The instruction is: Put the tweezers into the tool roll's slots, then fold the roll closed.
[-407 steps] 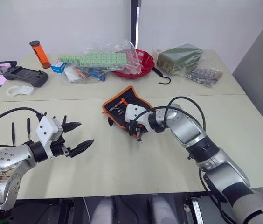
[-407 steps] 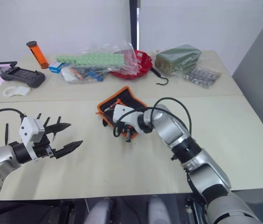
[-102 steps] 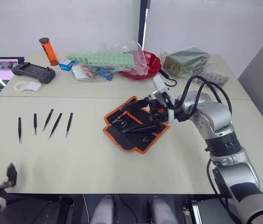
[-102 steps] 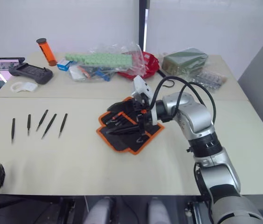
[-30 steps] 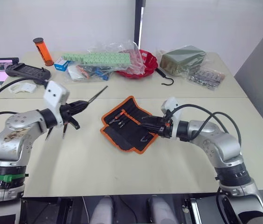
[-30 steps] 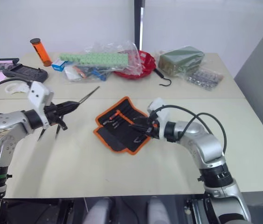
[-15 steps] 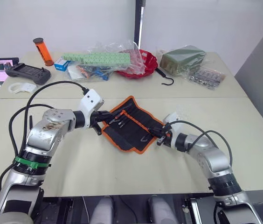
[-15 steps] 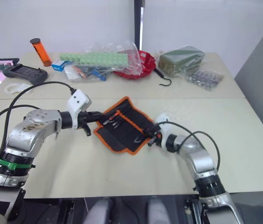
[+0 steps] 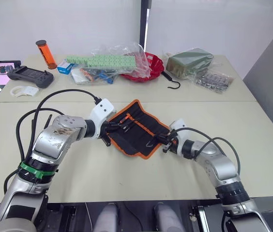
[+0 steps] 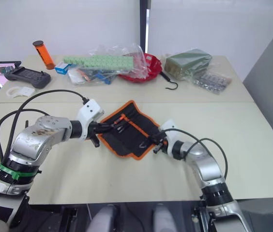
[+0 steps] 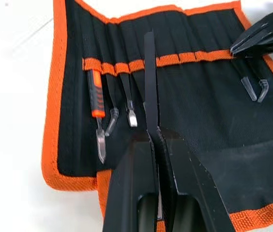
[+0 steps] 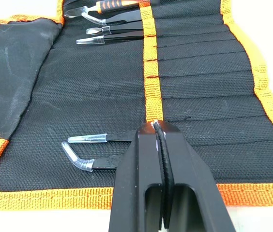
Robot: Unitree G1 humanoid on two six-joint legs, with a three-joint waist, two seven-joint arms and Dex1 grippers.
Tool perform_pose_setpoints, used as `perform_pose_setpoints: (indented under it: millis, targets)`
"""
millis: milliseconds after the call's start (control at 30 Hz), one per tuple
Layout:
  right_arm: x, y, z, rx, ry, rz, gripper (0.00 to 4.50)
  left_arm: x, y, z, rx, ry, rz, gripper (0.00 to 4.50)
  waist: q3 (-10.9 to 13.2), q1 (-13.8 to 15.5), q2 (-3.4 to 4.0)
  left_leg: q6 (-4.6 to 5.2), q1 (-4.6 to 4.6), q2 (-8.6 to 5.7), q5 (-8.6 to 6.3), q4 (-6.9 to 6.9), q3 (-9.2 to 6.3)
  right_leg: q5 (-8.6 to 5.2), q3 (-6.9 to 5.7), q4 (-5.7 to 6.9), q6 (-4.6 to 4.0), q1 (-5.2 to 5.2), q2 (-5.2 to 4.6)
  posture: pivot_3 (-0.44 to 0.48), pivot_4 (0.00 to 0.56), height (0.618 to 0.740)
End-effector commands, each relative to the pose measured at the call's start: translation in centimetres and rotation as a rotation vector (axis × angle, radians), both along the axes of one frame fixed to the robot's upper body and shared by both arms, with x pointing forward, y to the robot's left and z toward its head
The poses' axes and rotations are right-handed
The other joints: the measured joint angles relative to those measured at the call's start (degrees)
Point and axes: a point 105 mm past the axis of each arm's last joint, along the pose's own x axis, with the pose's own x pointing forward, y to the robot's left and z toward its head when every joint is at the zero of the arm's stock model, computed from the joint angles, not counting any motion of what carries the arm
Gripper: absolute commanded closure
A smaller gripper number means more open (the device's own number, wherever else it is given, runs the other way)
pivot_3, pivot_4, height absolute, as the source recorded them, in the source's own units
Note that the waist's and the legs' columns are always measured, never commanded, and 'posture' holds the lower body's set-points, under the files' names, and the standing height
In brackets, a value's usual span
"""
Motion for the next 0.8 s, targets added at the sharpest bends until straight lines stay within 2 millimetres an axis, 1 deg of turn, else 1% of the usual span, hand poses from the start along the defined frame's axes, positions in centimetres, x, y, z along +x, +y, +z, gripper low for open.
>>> perform_pose_setpoints:
  millis: [33,100,200,333,433,533,633,800]
  targets:
    - [-0.4,-0.8,-2.5,-0.055,0.096,-0.029,4.47,-0.3,-0.2,0.6,0.003,-0.036,0.015,4.5,0.0,-0.02,0.0,0.0,0.0,0.0,0.0,0.0,0.0,0.0,0.0,0.0,0.0,0.0,0.0,0.0,0.15,0.74]
    - [-0.5,-0.8,-2.6,-0.059,0.1,-0.028,4.47,-0.5,-0.1,0.4,0.002,-0.031,0.025,4.5,0.0,-0.02,0.0,0.0,0.0,0.0,0.0,0.0,0.0,0.0,0.01,0.0,0.0,0.0,-0.01,0.0,0.15,0.74]
    - [-0.7,-0.9,-2.8,-0.07,0.102,-0.03,4.47,-1.2,0.1,-0.5,0.034,-0.001,0.027,4.5,0.0,-0.01,0.0,0.0,0.0,0.0,0.0,0.0,0.0,0.0,0.02,0.01,0.0,0.0,0.0,0.0,0.15,0.74]
    - [-0.9,-0.9,-2.8,-0.061,0.106,-0.038,4.47,-1.4,0.1,-0.9,0.033,0.016,0.05,4.5,0.0,0.21,0.0,0.0,0.0,-0.01,0.0,0.02,0.0,0.0,0.02,0.0,0.0,0.0,-0.01,0.0,0.15,0.74]
    - [-0.9,-0.9,-2.7,-0.061,0.106,-0.038,4.47,-1.2,0.1,-1.1,0.045,0.02,0.063,4.5,0.0,0.31,0.0,0.0,0.0,-0.02,0.0,0.04,0.0,0.0,0.02,0.0,0.01,0.03,-0.02,0.0,0.15,0.74]
    - [-1.0,-0.9,-2.7,-0.061,0.106,-0.038,4.47,-0.6,0.3,-0.9,0.053,0.007,0.093,4.5,0.0,0.34,-0.01,0.0,0.0,-0.02,0.0,0.03,0.0,0.0,0.02,0.0,0.01,0.03,-0.02,0.0,0.15,0.74]
    - [-1.0,-0.9,-2.7,-0.06,0.104,-0.038,4.47,-0.3,-0.6,-0.4,0.021,-0.006,0.079,4.5,-0.01,0.42,-0.01,0.0,0.0,-0.03,0.0,0.05,0.0,0.0,0.02,-0.01,0.01,0.04,-0.03,0.0,0.15,0.74]
    - [-0.9,-0.8,-2.7,-0.057,0.106,-0.043,4.47,0.0,-2.0,-0.6,0.01,-0.007,0.056,4.5,-0.01,0.43,-0.01,0.0,-0.01,-0.04,0.0,0.05,0.0,0.01,0.02,-0.01,0.02,0.04,-0.03,0.0,0.15,0.74]
